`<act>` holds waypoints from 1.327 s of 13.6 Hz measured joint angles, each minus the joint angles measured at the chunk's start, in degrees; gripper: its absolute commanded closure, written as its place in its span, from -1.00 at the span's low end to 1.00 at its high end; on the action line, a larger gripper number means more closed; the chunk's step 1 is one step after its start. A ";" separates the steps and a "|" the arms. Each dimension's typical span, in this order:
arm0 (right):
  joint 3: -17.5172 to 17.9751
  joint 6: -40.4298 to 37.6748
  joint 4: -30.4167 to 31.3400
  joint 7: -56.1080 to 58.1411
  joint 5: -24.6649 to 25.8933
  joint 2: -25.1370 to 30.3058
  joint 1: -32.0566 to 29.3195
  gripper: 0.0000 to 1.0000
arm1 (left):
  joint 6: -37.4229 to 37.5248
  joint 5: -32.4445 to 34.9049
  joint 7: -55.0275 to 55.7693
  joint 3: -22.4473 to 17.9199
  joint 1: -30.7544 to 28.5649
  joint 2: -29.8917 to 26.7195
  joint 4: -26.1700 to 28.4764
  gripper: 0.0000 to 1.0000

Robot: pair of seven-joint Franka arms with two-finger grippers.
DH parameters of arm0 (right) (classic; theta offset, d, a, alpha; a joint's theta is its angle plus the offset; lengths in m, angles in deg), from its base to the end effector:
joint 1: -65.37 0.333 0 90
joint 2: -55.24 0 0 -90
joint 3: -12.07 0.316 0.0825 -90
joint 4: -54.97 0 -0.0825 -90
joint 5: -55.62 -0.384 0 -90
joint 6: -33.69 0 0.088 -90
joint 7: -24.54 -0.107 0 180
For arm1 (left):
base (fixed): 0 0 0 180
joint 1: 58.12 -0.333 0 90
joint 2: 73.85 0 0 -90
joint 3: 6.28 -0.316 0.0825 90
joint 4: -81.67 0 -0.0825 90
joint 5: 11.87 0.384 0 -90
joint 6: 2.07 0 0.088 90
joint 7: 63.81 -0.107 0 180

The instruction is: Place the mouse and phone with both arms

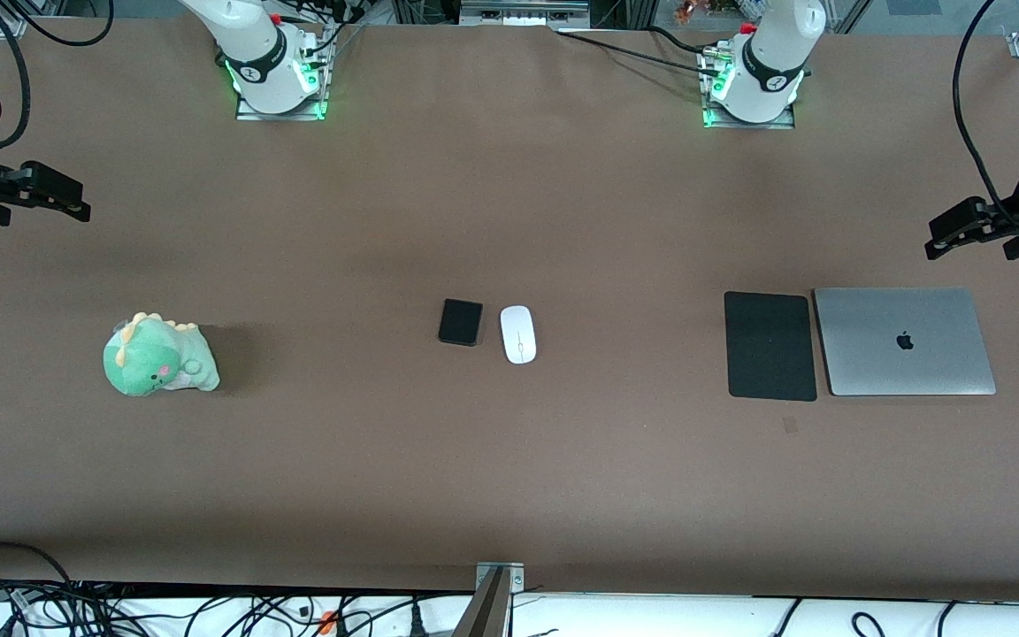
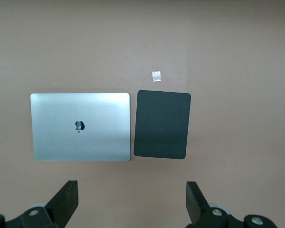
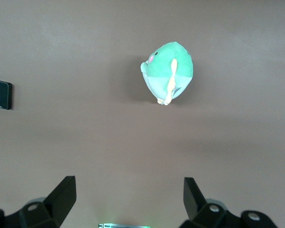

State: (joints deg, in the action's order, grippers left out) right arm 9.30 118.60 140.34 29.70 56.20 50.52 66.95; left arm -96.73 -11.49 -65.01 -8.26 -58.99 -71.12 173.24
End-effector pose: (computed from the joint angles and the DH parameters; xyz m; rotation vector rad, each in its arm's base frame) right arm 0.5702 -0.0118 0.6086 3.1274 0.1077 -0.1424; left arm 0.5745 0.0288 0.5918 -3.1328 -0.0442 -0.0094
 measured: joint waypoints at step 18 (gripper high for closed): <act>0.36 1.19 -0.01 0.00 0.33 0.00 0.03 -1.00 | -0.28 0.00 -0.10 0.43 -0.52 4.46 -1.92 -1.00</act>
State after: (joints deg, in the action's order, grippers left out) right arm 9.66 119.79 140.33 29.70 56.52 50.52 66.98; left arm -97.00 -11.49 -65.11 -7.84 -59.50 -66.66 171.32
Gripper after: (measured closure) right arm 0.000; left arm 0.000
